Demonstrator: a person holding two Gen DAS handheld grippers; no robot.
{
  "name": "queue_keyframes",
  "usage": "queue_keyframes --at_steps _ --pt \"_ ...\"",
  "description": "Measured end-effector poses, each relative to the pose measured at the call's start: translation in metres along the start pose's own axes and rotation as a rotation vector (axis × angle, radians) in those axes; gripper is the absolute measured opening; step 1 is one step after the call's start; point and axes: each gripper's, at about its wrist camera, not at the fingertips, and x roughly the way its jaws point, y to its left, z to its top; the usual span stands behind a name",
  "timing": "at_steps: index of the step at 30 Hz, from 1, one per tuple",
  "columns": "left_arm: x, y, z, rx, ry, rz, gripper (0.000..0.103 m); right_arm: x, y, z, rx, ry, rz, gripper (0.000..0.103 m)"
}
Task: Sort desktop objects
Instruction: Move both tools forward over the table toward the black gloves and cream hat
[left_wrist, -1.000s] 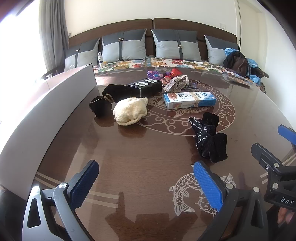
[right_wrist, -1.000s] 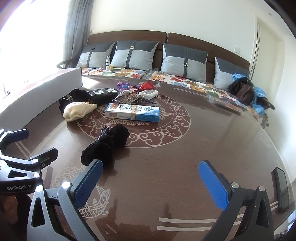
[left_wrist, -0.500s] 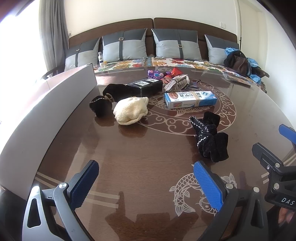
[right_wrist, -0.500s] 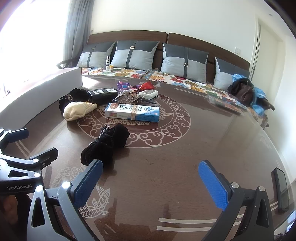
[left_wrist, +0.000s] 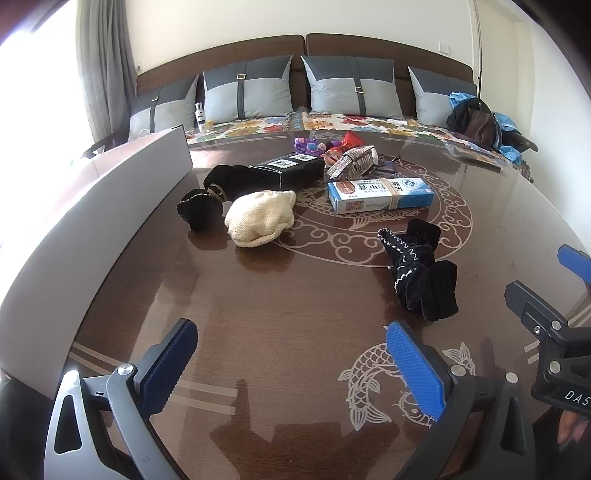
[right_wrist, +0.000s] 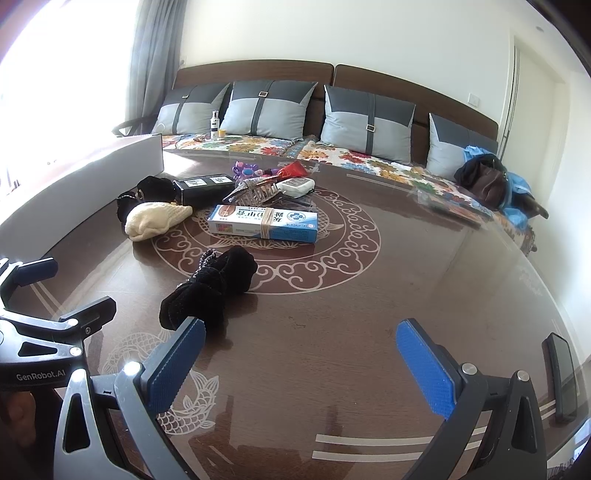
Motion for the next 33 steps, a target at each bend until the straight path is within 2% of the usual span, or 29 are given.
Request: queue_keyframes --at_steps 33 --pt "0.0057 -0.0015 -0.0015 0.008 0.014 0.007 0.103 0.0082 0.0018 -0.0046 -0.001 0.016 0.005 0.103"
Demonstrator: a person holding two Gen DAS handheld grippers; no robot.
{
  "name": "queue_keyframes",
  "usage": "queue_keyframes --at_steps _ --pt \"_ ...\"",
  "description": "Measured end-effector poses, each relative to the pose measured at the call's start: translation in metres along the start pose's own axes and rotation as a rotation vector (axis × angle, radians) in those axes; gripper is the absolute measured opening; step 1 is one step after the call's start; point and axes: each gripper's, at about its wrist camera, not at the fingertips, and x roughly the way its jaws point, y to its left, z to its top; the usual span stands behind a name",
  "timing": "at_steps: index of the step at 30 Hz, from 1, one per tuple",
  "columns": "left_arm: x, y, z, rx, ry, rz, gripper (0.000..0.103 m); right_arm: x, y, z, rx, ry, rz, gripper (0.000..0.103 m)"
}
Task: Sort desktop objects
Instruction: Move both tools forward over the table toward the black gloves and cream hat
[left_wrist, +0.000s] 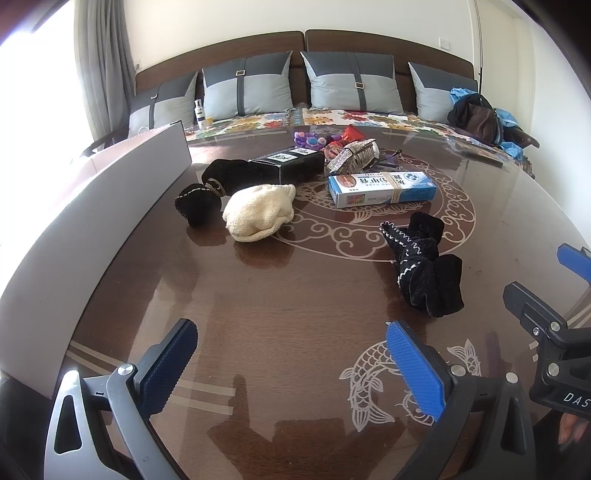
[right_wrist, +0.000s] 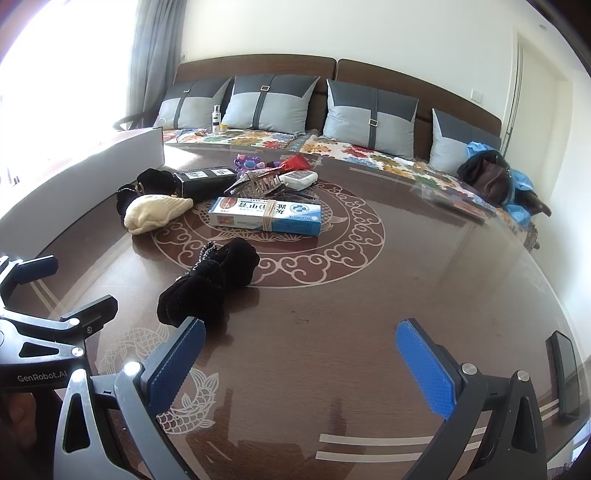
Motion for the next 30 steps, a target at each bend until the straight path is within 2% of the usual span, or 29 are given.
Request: queue_keyframes --at_steps 30 --pt "0.0032 0.0006 -0.0005 0.001 0.01 0.01 0.103 0.0042 0.0002 -0.003 -0.002 0.015 0.004 0.103"
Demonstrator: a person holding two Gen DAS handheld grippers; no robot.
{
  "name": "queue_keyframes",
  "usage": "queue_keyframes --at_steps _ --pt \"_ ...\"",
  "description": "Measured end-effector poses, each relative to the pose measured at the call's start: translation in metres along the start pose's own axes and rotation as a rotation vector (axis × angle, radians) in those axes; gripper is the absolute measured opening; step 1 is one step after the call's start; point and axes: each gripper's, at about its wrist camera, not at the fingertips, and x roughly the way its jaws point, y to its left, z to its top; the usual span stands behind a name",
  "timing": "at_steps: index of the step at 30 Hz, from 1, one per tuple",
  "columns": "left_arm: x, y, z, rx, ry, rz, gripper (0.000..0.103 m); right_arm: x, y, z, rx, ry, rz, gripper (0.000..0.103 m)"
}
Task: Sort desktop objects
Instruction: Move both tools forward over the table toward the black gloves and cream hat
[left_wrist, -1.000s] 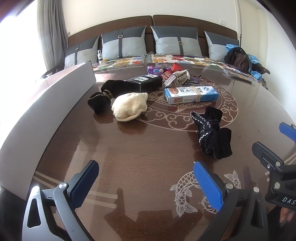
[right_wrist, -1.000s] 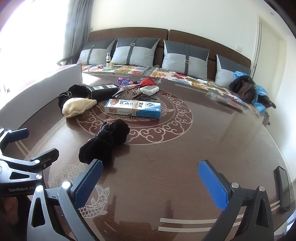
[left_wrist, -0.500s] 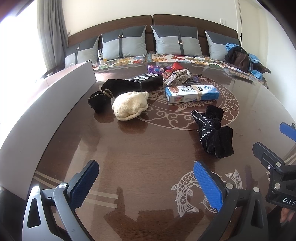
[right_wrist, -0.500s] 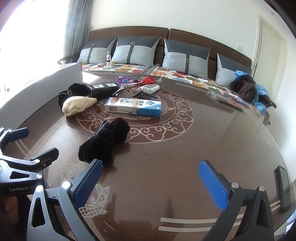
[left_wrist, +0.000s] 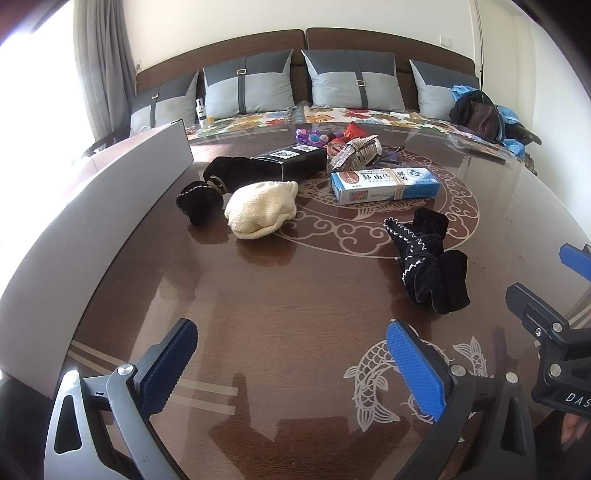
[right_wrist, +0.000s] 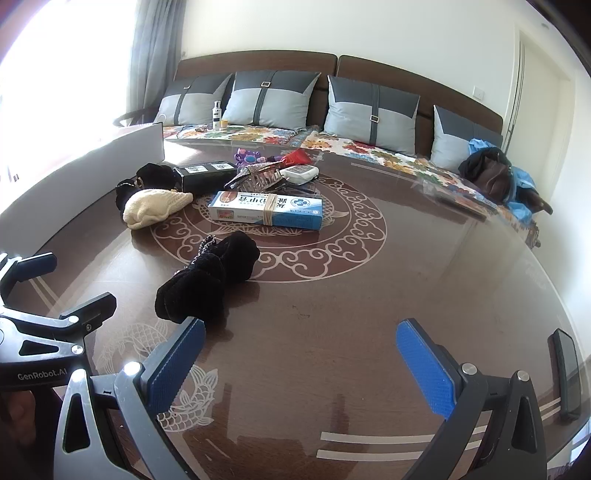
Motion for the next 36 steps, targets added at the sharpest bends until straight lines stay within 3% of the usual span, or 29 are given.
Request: queue_keyframes --at_steps 19,36 --pt "0.003 0.004 -0.002 -0.001 0.009 0.013 0.103 0.0 -0.003 0.0 0.01 -0.001 0.004 0.103" --pt "0.018 0.005 -0.006 0.005 0.082 0.052 0.103 0.021 0.002 -0.009 -0.012 0.12 0.029 0.103"
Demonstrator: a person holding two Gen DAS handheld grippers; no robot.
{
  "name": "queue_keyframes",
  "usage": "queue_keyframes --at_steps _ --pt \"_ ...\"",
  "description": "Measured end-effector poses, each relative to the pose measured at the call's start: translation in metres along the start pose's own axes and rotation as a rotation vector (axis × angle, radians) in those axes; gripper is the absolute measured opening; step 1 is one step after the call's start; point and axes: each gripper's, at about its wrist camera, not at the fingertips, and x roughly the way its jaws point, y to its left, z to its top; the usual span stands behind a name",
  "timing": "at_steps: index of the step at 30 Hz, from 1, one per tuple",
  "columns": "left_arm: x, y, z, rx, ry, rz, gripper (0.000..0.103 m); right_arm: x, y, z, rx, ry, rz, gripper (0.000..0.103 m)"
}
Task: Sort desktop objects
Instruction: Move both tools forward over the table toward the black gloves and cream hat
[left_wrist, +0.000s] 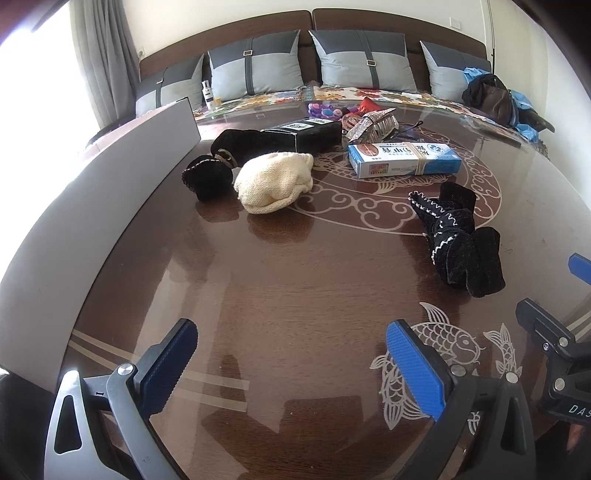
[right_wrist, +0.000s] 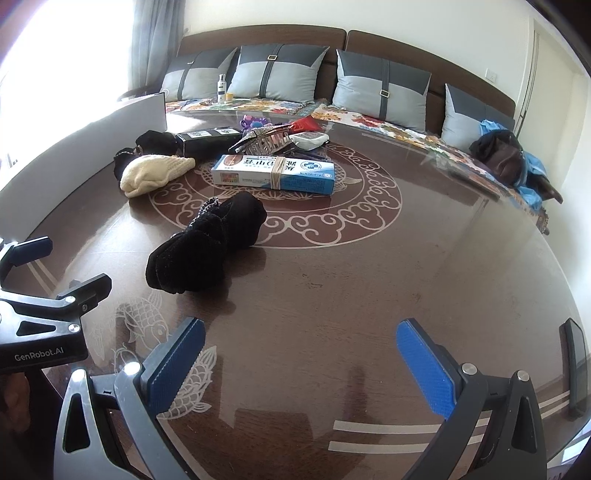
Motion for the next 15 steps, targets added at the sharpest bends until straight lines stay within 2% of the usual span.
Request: queue_keyframes --at_steps 15 --pt "0.0089 0.0042 -0.0004 -0.006 0.037 0.026 0.103 0.0099 -0.0001 -0.0023 0.01 0.047 0.013 0.103"
